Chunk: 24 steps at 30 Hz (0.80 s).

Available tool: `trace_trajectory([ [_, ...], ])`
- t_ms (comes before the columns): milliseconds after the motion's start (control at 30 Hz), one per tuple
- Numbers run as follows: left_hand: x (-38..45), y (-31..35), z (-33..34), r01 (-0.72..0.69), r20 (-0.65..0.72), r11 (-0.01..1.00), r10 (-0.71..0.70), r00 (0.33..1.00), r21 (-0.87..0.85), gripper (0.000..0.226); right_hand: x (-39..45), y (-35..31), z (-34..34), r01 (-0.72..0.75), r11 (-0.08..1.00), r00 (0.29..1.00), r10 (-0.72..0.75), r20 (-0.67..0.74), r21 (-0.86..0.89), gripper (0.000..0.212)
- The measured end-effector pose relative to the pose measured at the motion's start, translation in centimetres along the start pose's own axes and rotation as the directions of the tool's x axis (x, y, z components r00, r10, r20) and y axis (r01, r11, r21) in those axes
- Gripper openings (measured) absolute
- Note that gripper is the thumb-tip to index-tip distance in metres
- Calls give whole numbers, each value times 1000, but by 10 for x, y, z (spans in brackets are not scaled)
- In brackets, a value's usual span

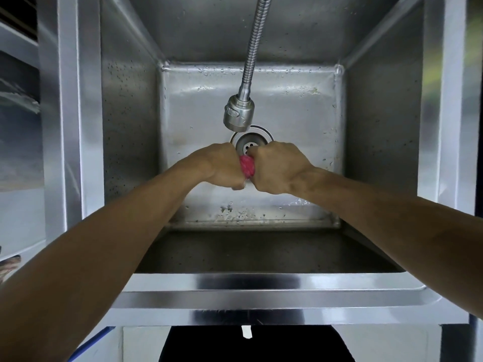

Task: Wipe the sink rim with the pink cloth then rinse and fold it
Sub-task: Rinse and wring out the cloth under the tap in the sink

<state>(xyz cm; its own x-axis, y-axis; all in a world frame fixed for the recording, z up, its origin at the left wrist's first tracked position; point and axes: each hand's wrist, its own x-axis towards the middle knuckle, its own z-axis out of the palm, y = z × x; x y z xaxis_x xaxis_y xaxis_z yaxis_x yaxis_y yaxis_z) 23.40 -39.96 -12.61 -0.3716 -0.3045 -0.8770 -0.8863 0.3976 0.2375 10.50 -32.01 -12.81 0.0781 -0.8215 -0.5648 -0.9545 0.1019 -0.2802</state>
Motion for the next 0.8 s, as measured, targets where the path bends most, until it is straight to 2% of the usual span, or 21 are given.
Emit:
trace_trajectory([
  [100, 1, 2, -2, 22, 33, 999, -21, 999, -41, 23, 1, -1, -1, 2, 1000, 1000, -2, -7, -22, 22],
  [233, -1, 4, -2, -59, -126, 995, 49, 991, -77, 20, 0, 4, -9, -19, 1000, 999, 19, -44, 0, 34],
  [267, -3, 2, -3, -91, -124, 989, 76, 989, -117, 17, -1, 6, -10, -29, 999, 999, 30, -41, 22, 35],
  [367, -11, -7, -10, -146, 10, 944, 156, 988, -297, 12, -11, 9, -13, -33, 995, 999, 37, -37, 91, 32],
  [433, -13, -12, -15, -143, 81, 939, 176, 981, -313, 13, -18, 7, -12, -6, 989, 1000, 10, -26, 147, 42],
  [467, -14, -13, -17, -127, 117, 938, 173, 978, -323, 14, -19, 6, -13, -10, 977, 1000, 6, 21, 215, 49],
  [533, -15, -15, -18, -127, 141, 947, 175, 974, -296, 14, -16, 11, -22, -84, 889, 977, -14, 211, 450, 55],
  [600, -16, -15, -16, -200, 21, 965, 207, 978, -171, 15, -10, 25, -34, -167, 775, 919, -103, 381, 610, 52],
  [667, -17, -15, -11, -294, -198, 955, 282, 939, -35, 19, -4, 40, -40, -251, 661, 861, -182, 475, 707, 58],
  [733, -17, -15, -5, -361, -407, 929, 364, 838, 87, 21, 2, 53, -34, -355, 506, 794, -280, 540, 786, 70],
  [800, -15, -17, 1, -379, -556, 878, 478, 680, 291, 25, 9, 60, -23, -461, 358, 672, -456, 583, 812, 87],
])
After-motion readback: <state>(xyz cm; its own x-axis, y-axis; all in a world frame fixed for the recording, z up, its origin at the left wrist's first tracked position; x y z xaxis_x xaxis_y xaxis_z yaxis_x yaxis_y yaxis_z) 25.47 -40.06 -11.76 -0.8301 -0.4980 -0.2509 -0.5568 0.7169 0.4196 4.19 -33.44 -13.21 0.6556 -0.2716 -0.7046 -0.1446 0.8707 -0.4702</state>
